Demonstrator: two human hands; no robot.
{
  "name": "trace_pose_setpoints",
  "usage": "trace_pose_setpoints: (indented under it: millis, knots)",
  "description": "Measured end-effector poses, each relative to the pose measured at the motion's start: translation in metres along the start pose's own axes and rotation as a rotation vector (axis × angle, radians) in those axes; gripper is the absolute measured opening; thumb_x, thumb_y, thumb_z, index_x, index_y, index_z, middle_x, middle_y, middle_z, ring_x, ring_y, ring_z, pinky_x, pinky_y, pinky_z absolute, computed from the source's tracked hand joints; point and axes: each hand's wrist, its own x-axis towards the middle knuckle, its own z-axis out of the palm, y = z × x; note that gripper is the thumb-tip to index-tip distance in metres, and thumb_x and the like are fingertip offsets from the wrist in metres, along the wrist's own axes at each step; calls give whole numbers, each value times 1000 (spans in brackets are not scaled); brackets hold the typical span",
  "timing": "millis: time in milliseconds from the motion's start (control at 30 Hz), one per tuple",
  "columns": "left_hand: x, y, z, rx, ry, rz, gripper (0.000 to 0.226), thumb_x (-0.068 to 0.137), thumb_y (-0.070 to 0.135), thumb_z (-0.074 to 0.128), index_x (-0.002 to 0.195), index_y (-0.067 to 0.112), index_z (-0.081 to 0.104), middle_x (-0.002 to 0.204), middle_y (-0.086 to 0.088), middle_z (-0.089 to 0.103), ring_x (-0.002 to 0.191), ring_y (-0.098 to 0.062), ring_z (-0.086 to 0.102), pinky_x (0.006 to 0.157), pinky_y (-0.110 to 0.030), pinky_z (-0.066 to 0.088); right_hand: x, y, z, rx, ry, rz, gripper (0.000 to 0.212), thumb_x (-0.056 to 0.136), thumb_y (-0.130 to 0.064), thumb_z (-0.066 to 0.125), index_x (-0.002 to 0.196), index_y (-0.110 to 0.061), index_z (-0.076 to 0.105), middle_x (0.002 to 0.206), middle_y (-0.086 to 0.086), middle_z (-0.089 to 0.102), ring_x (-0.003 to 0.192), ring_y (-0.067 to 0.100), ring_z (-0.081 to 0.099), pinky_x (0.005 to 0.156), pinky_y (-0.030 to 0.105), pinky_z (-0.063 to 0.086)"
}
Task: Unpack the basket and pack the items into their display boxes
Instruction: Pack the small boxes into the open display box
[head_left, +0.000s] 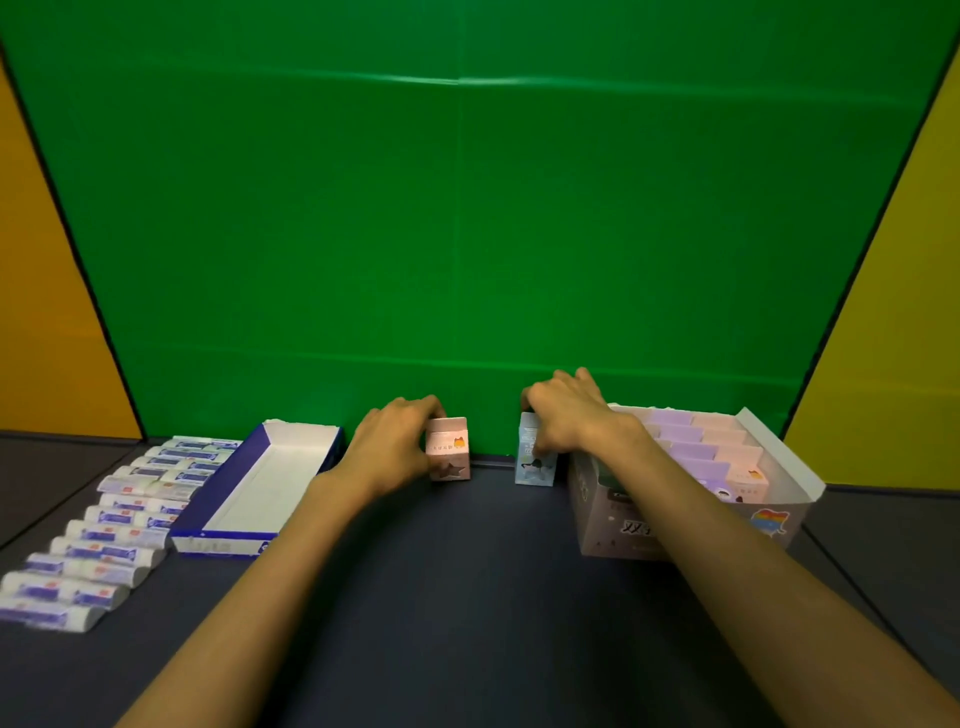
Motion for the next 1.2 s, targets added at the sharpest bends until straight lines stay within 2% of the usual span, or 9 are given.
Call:
trace_pose_setpoints:
  millis: [100,267,433,533,700,833,900,1067,1200]
  knots:
    - [-4,-4,-9,-152,37,-46,48,72,41,84,109,29,56,105,6,68,98,-20,63,78,-40,52,2,-4,3,-29,-22,-9,51,67,-47,87,105,-21,65,97,-4,65,103,20,52,98,41,32]
    - [-7,0,-25,-403,163,-53,43,71,38,86,104,30,60,98,14,68,89,-10,65,78,-39,54,1,-8,2,6,-32,-20,46,66,-46,87,97,-21,65,91,-4,65,96,20,58,92,40,31]
    - [-5,20,-41,-641,288,-62,38,77,22,85,107,22,62,100,12,67,86,-5,65,73,-17,49,-17,11,-27,404,90,-9,46,72,-36,86,106,-21,59,101,-4,66,92,18,60,79,34,45]
    - [0,37,-48,-719,330,-54,36,77,19,84,105,23,60,98,12,68,82,-2,64,71,-11,47,-33,34,-48,635,184,-31,41,80,-29,81,113,-20,58,106,0,67,92,18,63,79,32,51]
    - [8,67,-52,-775,356,-18,38,78,15,83,107,21,59,98,9,69,83,-2,65,76,-14,50,-58,82,-46,951,231,6,43,83,-24,79,117,-17,53,113,3,66,103,20,65,92,43,54]
    - [14,91,-51,-790,364,14,38,78,14,83,106,21,59,97,10,69,81,-2,64,76,-15,51,-85,109,-41,1160,224,24,32,90,-10,71,117,-11,54,109,4,67,99,16,67,74,26,57]
    - [17,102,-49,-790,371,21,38,77,15,83,107,20,60,97,10,69,82,-4,65,77,-16,51,-96,119,-37,1230,214,29,28,91,-4,67,116,-10,55,106,5,67,98,16,66,71,22,55]
    - [19,122,-46,-749,415,16,39,76,17,84,106,18,60,97,11,68,80,-2,64,73,-14,50,-110,133,-19,1220,116,49,24,93,2,61,113,-9,55,109,9,66,104,23,66,88,40,58]
    - [18,134,-47,-709,453,21,40,75,20,85,106,19,59,95,13,67,80,-2,65,72,-15,50,-110,131,-8,1188,55,35,24,93,0,62,113,-10,55,112,9,66,104,23,67,85,45,60]
